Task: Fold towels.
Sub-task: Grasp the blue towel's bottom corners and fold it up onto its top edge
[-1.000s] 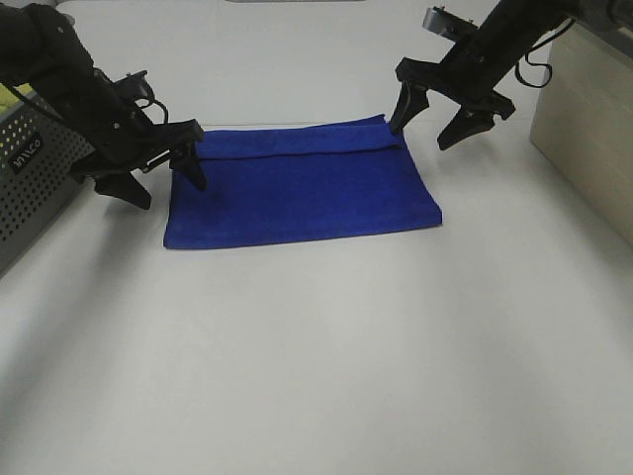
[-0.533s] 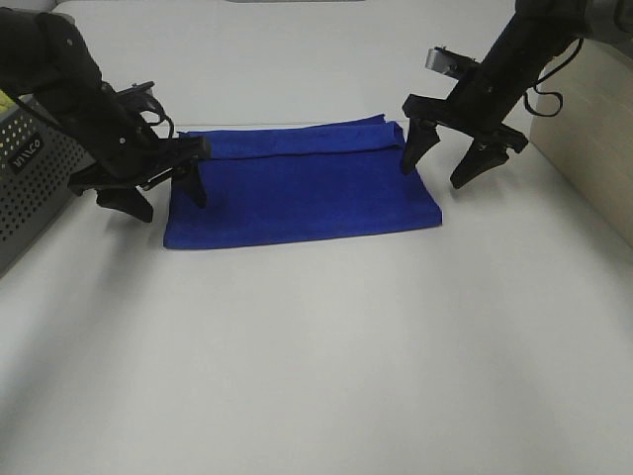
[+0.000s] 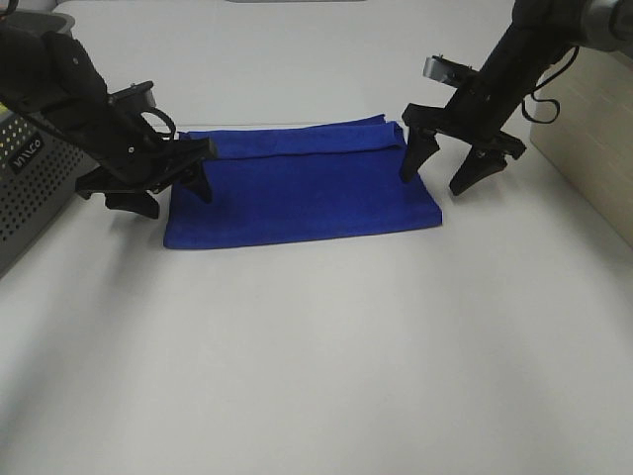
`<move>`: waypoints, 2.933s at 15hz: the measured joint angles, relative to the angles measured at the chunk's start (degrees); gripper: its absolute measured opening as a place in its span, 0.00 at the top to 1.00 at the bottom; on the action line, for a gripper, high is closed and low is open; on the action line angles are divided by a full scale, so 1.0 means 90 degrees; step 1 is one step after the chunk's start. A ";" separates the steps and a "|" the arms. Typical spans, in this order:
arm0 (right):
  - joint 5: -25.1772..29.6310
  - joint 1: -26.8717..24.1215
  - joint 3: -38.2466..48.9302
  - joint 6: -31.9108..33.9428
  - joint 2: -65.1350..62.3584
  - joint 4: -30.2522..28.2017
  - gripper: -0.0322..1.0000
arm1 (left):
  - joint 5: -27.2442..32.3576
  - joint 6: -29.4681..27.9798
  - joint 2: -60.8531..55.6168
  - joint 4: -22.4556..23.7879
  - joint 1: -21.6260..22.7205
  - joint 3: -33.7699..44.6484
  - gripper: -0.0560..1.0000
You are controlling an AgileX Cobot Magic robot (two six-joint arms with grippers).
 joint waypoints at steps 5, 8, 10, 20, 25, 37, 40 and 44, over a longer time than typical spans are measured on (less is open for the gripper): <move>0.0000 0.0000 0.0000 -0.0006 0.0299 0.0197 0.26 | -0.0115 -0.0032 0.0210 -0.0159 0.0000 0.0000 0.29; -0.0115 0.0089 0.0000 -0.0006 0.0350 0.0242 0.34 | -0.0146 0.0095 0.0306 -0.0624 0.0000 -0.0019 0.35; -0.0299 0.0242 0.0000 0.0032 0.0382 0.0236 0.48 | -0.0038 0.0121 0.0331 -0.0726 -0.0076 -0.0032 0.42; -0.0095 0.0293 0.0758 0.0560 -0.0095 0.0000 0.97 | 0.1241 0.0115 -0.0013 0.0261 -0.0236 0.0095 0.92; -0.0796 0.0293 0.3852 0.0554 -0.1636 0.0102 0.97 | 0.1318 0.0115 -0.0579 0.0274 -0.0579 0.1292 0.92; -0.1019 0.0299 0.2757 0.0325 -0.1986 -0.0083 0.97 | 0.2355 -0.0318 -0.0643 0.0095 -0.0395 -0.0318 0.92; -0.0656 0.0299 0.1432 0.0325 -0.1222 -0.0083 0.97 | 0.2266 -0.0337 -0.0439 0.0013 -0.0051 -0.0821 0.92; -0.0579 0.0299 0.0166 0.0388 -0.0306 -0.0083 0.97 | 0.1974 -0.0242 0.0127 0.0000 0.0032 -0.1547 0.92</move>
